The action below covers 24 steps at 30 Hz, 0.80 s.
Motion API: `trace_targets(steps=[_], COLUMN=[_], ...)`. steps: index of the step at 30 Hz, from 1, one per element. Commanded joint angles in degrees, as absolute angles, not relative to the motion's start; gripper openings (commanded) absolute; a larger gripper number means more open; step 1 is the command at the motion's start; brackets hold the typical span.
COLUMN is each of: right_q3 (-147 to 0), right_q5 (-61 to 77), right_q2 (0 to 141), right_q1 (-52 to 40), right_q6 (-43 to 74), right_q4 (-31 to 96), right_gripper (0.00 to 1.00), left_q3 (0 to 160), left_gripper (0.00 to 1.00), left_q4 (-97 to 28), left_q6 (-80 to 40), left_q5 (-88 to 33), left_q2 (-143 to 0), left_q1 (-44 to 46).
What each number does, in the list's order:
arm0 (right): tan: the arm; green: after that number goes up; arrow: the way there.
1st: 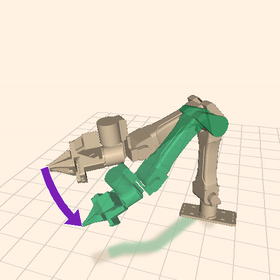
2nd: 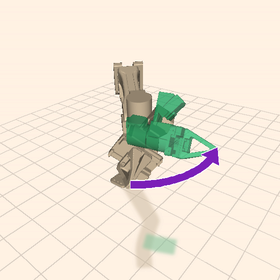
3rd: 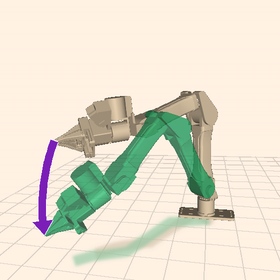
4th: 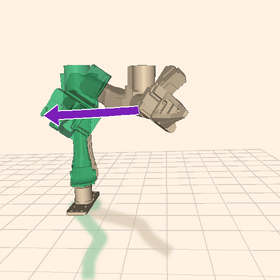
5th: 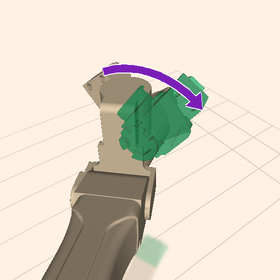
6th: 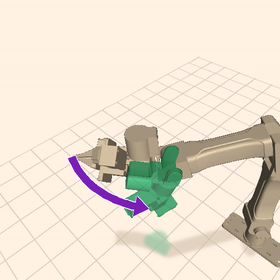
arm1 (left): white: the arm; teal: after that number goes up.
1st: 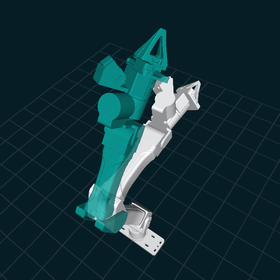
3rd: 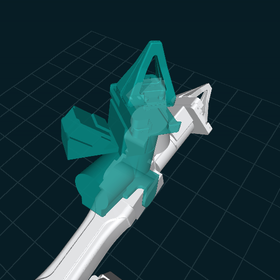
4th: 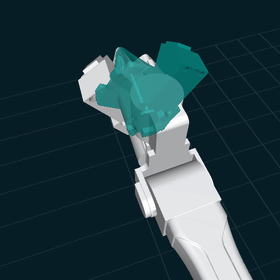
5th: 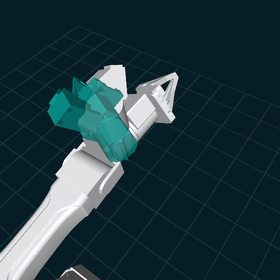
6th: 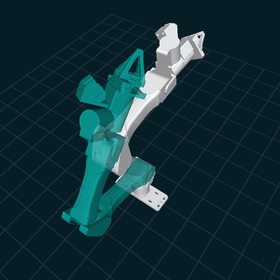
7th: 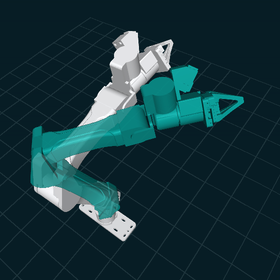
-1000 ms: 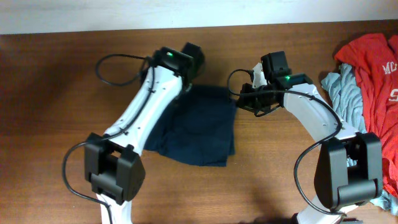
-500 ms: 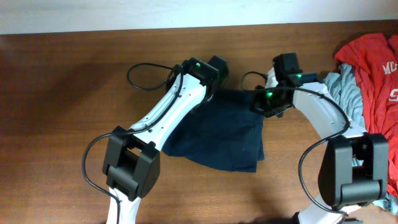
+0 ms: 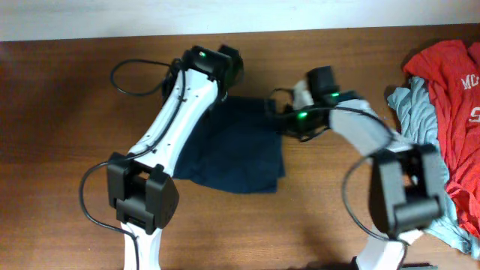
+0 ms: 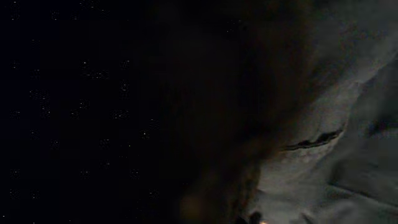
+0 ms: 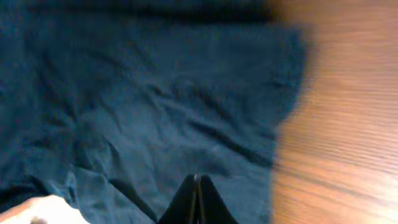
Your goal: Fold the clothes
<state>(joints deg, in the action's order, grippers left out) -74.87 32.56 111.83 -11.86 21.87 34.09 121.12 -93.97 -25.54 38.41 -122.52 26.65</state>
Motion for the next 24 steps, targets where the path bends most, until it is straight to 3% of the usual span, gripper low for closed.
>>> trace_targets(steps=[1, 9, 14, 20, 24], right_q3=[-74.78, -74.78, -74.78, -74.81, -74.85], right_q5=[41.01, 36.91, 36.86, 36.91, 41.8], right_q2=[115.85, 116.86, 117.23, 116.99, 116.03], right_q1=[-15.99, -16.62, -15.64, -12.1, -8.32], right_q6=[22.11, 27.29, 26.22, 21.78, 12.32], right_q4=[29.17, 26.61, 28.69, 30.5, 30.89], right_gripper=[0.04, 0.04, 0.04, 0.04, 0.04], left_q3=[127.04, 128.62, 128.64, 128.64, 128.64], left_gripper=[0.01, 0.01, 0.02, 0.0, 0.0], left_q4=[-94.13, -90.52, -89.19, -93.1, -91.64], left_q6=[-23.44, -23.31, -23.29, -23.05, -12.8], left_q5=[37.91, 21.15, 25.28, 25.39, 22.0], left_q2=[-122.67, -122.85, -122.85, -122.67, -122.5], left_q1=[27.09, 28.58, 29.36, 23.7, 19.0])
